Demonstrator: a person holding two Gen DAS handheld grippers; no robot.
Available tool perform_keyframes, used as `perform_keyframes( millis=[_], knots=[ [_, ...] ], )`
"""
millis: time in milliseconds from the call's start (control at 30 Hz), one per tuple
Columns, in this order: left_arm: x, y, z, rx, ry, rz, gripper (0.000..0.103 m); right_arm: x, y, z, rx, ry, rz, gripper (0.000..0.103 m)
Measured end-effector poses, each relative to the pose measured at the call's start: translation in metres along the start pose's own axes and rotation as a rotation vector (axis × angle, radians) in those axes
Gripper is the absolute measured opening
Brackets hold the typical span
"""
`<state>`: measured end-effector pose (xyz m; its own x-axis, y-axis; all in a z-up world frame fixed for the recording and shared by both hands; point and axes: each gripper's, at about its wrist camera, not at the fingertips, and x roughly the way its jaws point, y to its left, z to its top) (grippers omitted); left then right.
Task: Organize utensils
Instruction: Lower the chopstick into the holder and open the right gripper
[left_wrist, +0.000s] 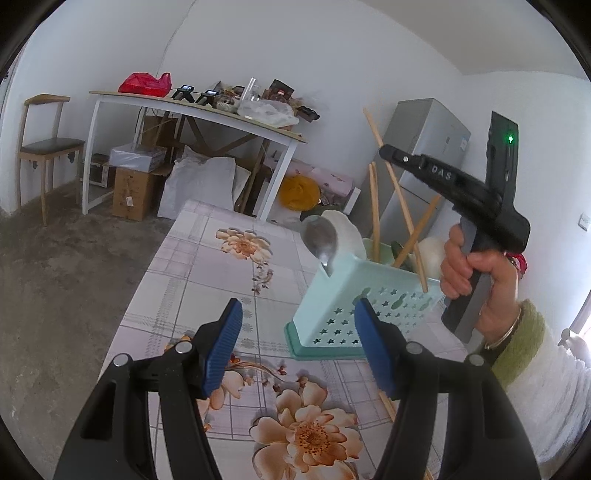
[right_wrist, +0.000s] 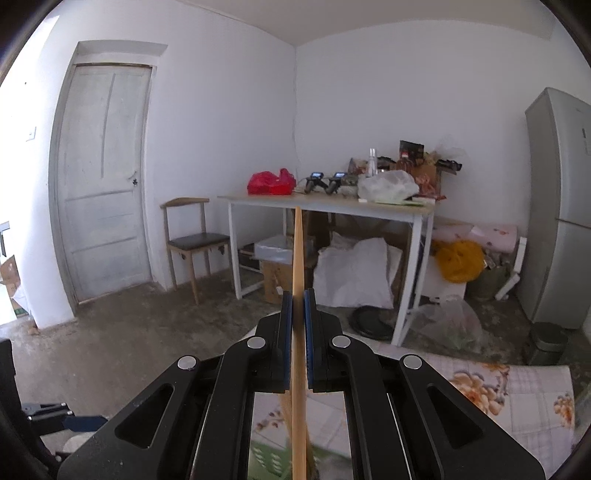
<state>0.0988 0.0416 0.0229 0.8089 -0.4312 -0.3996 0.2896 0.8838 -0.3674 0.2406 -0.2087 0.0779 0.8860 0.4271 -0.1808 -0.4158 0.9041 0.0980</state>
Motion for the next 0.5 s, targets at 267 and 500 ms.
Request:
perform_keyframes(
  millis=[267,500],
  knots=[
    [0.002,-0.008,0.002,0.011,-0.002,-0.009,0.061,-0.003,-0.003,0.024,0.038,-0.071,0.013,0.004],
    [0.000,-0.002,-0.001,-0.002,0.003,0.013,0.061,0.013,0.003,0.014,-0.005,-0.046,-0.009,0.004]
  ],
)
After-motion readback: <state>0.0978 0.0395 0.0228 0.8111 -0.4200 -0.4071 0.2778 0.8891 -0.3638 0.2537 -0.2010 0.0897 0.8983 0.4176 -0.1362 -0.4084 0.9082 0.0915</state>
